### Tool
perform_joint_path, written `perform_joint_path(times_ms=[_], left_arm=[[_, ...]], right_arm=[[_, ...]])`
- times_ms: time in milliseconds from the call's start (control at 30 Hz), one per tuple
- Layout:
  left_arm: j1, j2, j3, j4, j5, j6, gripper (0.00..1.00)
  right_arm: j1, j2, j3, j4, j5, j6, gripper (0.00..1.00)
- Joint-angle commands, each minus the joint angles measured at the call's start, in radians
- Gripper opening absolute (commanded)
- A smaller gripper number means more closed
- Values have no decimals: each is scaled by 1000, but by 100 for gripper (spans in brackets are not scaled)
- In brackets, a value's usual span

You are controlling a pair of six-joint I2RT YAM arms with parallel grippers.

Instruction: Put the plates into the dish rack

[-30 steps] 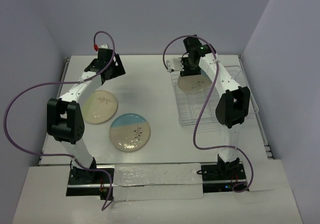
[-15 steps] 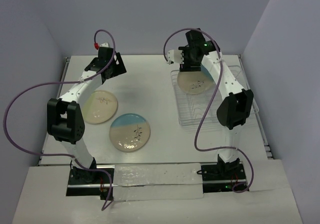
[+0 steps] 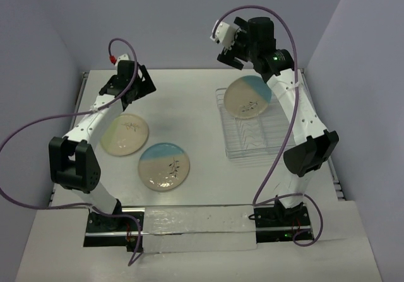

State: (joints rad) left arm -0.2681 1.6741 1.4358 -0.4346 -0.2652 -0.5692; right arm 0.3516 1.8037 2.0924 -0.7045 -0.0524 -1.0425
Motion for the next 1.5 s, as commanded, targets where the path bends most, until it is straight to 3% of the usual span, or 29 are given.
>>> perform_joint_path(times_ms=[0, 167, 300, 367, 567, 700, 867, 1067, 1333, 1467], left_arm=[[-14, -108, -92, 23, -17, -61, 94], [-14, -160, -181, 23, -95, -148, 94], [-9, -127, -141, -69, -220, -229, 96], [7, -114, -129, -96, -232, -272, 96], [283, -140, -227, -81, -26, -402, 96], [456, -150, -331, -86, 42, -503, 96], [572, -150, -407, -45, 120, -513, 95], [587, -120, -423, -31, 98, -505, 90], [587, -29, -444, 11, 138, -496, 68], [586, 22, -424, -39, 81, -517, 67]], right_arm=[[14, -50, 3, 271, -33, 342, 100], [22, -57, -14, 368, -47, 814, 100], [46, -106, -135, 397, -164, 1043, 100], [89, -130, -189, 411, -125, 1094, 100], [148, -106, -289, 425, -60, 1178, 100], [179, 27, -204, 413, -136, 1205, 100], [244, 195, -97, 395, -144, 1266, 100], [323, 341, -8, 395, -184, 1329, 100], [403, 479, 78, 397, -108, 1388, 100], [420, 534, 115, 396, -111, 1432, 100]])
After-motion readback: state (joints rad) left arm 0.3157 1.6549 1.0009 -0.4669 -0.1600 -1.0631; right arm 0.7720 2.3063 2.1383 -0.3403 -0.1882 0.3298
